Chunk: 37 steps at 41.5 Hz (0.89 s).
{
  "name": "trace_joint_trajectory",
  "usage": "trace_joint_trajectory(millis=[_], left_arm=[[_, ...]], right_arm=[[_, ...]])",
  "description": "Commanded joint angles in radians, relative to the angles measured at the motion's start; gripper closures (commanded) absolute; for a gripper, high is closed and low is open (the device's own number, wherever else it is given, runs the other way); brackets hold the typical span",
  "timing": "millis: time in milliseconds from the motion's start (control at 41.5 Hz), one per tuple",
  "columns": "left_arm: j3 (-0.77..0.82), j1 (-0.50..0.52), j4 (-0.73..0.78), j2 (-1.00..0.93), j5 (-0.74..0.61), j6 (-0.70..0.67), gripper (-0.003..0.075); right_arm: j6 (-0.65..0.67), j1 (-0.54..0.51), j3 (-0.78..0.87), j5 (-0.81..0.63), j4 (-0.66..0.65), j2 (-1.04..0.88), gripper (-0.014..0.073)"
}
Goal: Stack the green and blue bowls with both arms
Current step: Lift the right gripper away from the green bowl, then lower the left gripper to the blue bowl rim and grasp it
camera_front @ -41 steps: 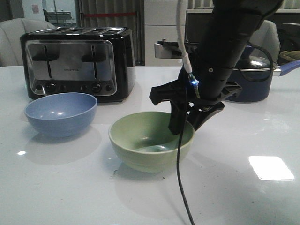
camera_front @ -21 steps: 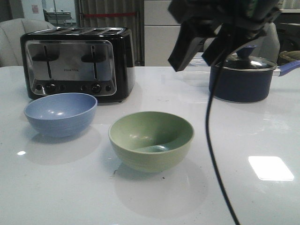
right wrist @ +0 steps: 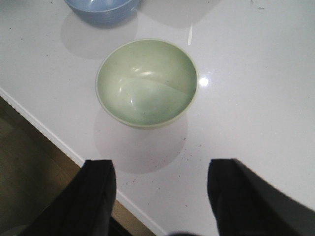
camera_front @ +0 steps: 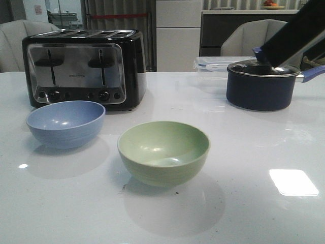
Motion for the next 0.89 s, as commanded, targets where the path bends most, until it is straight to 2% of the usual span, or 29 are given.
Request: trace_joint_trajectory(millis=[0,338,699,772,868], left_arm=[[-0.071,-0.001,-0.018,0.058,-0.082,0.002,0.0148],[-0.26,-0.056,-0.016,0.383,-0.102,0.002,0.0149],[-0.413,-0.062,-0.02,0.676,-0.111,0.002,0.0154],[-0.434,-0.062,-0.026,0.713,-0.117,0.002,0.0181],[-0.455,-0.062,-0.04,0.748,-0.126,0.002,0.0267]], right_arm=[[-0.015,0.0,-0.024,-0.039,0.005,-0.032,0.0077],[-0.015,0.0,-0.024,-0.022,0.005,-0.031,0.0077],[-0.015,0.0,-0.024,-0.022,0.005,-0.031,0.0077],[-0.015,0.0,-0.024,-0.022,0.005,-0.031,0.0077],[-0.015,0.0,-0.024,-0.022,0.005,-0.031,0.0077]])
